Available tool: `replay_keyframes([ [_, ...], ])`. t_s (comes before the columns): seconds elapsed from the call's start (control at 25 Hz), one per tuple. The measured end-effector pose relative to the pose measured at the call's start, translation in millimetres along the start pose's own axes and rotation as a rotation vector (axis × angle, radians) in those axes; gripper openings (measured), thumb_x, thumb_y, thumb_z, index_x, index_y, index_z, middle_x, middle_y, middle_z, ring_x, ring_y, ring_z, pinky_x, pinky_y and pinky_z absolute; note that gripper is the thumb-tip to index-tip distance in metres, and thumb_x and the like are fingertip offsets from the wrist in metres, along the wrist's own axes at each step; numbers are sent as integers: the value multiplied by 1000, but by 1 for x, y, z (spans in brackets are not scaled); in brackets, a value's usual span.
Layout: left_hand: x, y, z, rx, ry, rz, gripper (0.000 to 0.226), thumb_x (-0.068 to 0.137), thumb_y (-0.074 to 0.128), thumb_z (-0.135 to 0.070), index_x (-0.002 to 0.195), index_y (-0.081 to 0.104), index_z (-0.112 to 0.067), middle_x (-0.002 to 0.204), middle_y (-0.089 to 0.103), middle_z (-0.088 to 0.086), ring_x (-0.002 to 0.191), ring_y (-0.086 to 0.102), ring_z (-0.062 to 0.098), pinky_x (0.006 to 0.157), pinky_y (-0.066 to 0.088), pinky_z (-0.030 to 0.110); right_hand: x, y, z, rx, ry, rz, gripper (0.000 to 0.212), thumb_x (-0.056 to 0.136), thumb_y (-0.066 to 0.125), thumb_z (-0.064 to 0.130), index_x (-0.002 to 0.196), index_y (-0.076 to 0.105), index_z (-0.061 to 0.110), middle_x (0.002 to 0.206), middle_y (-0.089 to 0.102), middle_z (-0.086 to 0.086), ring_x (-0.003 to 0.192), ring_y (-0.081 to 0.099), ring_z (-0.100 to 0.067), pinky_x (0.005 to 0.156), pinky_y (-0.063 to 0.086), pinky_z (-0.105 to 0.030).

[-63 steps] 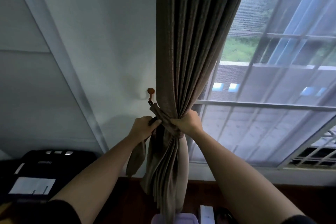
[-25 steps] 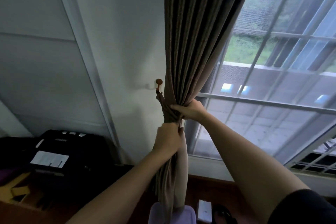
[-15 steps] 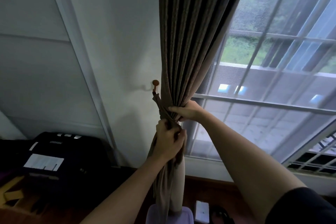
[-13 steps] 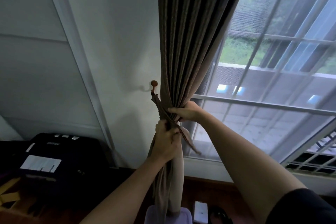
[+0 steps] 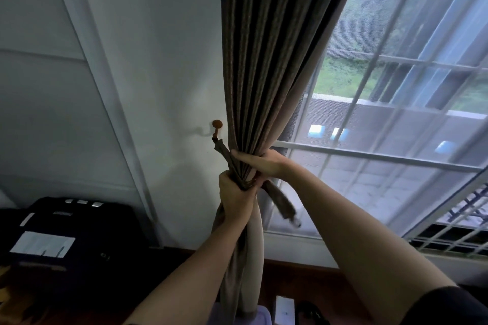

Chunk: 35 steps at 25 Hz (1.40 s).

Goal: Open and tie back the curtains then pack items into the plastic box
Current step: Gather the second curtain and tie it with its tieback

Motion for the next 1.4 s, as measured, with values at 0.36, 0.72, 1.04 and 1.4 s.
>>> replay_keyframes([
  [0.36, 10, -15, -11, 144, 131, -146, 34, 67, 80, -22, 86, 59, -4, 79, 67, 11, 71, 61, 26, 62, 41, 26, -3, -2, -13, 184, -76, 84, 35, 65, 52, 8, 95, 65, 0, 82, 64, -9, 77, 57, -15, 59, 44, -18],
  [0.72, 71, -61, -14, 210, 90, 93, 32, 68, 81, -18, 96, 67, -10, 82, 65, 0, 82, 65, 20, 69, 47, 24, 40, 74, -117, 1032, 298, -151, 27, 94, 49, 37, 104, 54, 11, 94, 56, -5, 85, 55, -16, 75, 44, -29],
  [1.04, 125, -145, -29, 280, 38, 54, 43, 69, 82, -16, 108, 66, -7, 92, 67, 5, 83, 63, 18, 66, 45, 17, 88, 102, -45, 1446, 111, -293, 27, 95, 50, 14, 118, 54, -1, 117, 59, -18, 95, 60, -20, 90, 48, -31],
  [1.4, 130, -145, -37, 350, 144, -55, 33, 65, 74, -32, 87, 60, -12, 75, 60, -6, 70, 57, 12, 55, 40, 17, 126, 66, -34, 916, 116, -651, 24, 82, 70, 19, 95, 49, 17, 90, 66, -6, 84, 63, -20, 78, 53, -33],
])
Point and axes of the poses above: each hand's wrist, its own x-axis towards the middle knuckle, its own y-axis out of the palm, z = x × y, the point moved 10 cm from there along x, towards the middle knuckle
